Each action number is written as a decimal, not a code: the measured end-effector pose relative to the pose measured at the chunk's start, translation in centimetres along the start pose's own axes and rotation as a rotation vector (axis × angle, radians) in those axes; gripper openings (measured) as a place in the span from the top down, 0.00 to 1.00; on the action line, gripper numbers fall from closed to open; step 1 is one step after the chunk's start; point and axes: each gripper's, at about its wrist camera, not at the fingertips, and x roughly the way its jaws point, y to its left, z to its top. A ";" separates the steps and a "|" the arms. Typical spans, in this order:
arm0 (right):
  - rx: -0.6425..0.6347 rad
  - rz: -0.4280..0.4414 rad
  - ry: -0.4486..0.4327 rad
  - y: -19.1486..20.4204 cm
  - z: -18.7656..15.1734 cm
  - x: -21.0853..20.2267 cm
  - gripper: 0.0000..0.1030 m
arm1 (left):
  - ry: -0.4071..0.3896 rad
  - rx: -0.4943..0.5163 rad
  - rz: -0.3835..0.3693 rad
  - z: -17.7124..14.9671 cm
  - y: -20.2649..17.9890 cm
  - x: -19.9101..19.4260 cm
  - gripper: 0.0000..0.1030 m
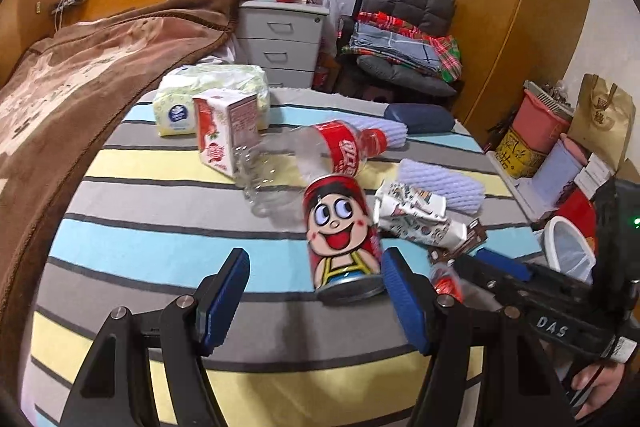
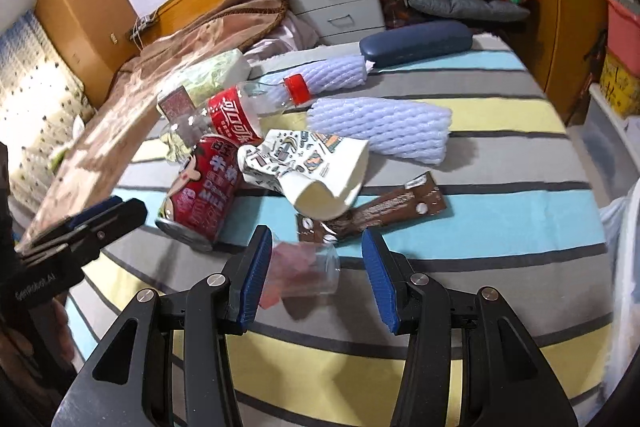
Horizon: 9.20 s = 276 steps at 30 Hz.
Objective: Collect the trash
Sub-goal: 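Grasp the red cartoon milk can with the left tool while the right tool grasps the clear plastic cup, then carry the red can and clear cup over the trash bin with both tools, then open both tools to drop the can and cup into the bin, then move both tools back toward the table items, then grasp the white-red milk carton with the left tool while the right tool grasps the patterned wrapper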
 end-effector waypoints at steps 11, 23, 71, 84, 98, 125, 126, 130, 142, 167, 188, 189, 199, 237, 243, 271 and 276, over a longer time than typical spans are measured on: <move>-0.019 -0.003 0.050 0.9 -0.7 1.2 0.53 | 0.024 -0.010 -0.002 1.0 0.3 1.9 0.34; -0.079 -0.067 0.043 0.7 -0.8 1.1 0.67 | 0.067 0.015 -0.035 1.1 -0.9 4.5 0.34; -0.082 -0.061 -0.057 -1.0 -1.6 -2.7 0.70 | 0.063 0.037 -0.001 -1.1 -5.7 2.6 0.47; -0.037 -0.094 -0.128 -3.5 -1.6 -5.8 0.70 | 0.015 0.083 -0.062 -2.0 -10.3 -0.3 0.48; 0.013 -0.147 -0.212 -7.2 -2.2 -9.5 0.70 | -0.028 0.194 -0.140 -2.5 -17.1 -2.6 0.48; 0.151 -0.385 -0.301 -18.6 -3.4 -16.7 0.70 | 0.038 0.431 -0.354 -4.7 -35.6 0.7 0.48; 0.154 -0.387 -0.296 -18.9 -3.4 -16.7 0.70 | 0.045 0.434 -0.358 -4.8 -36.0 1.0 0.48; 0.174 -0.400 -0.271 -20.5 -3.9 -16.6 0.70 | 0.069 0.449 -0.370 -5.3 -37.4 2.0 0.48; 0.186 -0.418 -0.190 -23.0 -4.5 -15.2 0.70 | 0.134 0.484 -0.387 -7.1 -39.8 4.7 0.48; 0.187 -0.409 -0.235 -21.7 -4.4 -16.1 0.47 | 0.044 0.437 -0.344 -5.9 -37.0 1.5 0.39; 0.071 -0.332 -0.275 -15.8 -3.3 -14.7 0.47 | -0.046 0.314 -0.214 -4.9 -27.4 -2.4 0.39; 0.064 -0.326 -0.275 -15.5 -3.2 -14.5 0.47 | -0.050 0.311 -0.205 -4.9 -26.9 -2.5 0.39; -0.013 -0.279 -0.262 -11.7 -2.3 -12.5 0.47 | -0.082 0.227 -0.104 -4.0 -19.8 -3.5 0.39; -0.370 -0.007 -0.112 1.3 2.4 -1.5 0.47 | -0.109 -0.030 0.146 3.9 4.0 -0.5 0.39; -0.403 0.004 -0.082 1.8 3.0 0.1 0.47 | -0.105 -0.039 0.147 6.1 6.0 1.9 0.29; -0.437 -0.010 -0.008 1.6 3.1 2.7 0.48 | -0.092 0.093 0.090 9.6 6.6 9.3 0.37; -0.432 -0.017 -0.012 1.6 3.3 2.7 0.67 | -0.095 0.112 0.103 9.1 6.2 9.0 0.39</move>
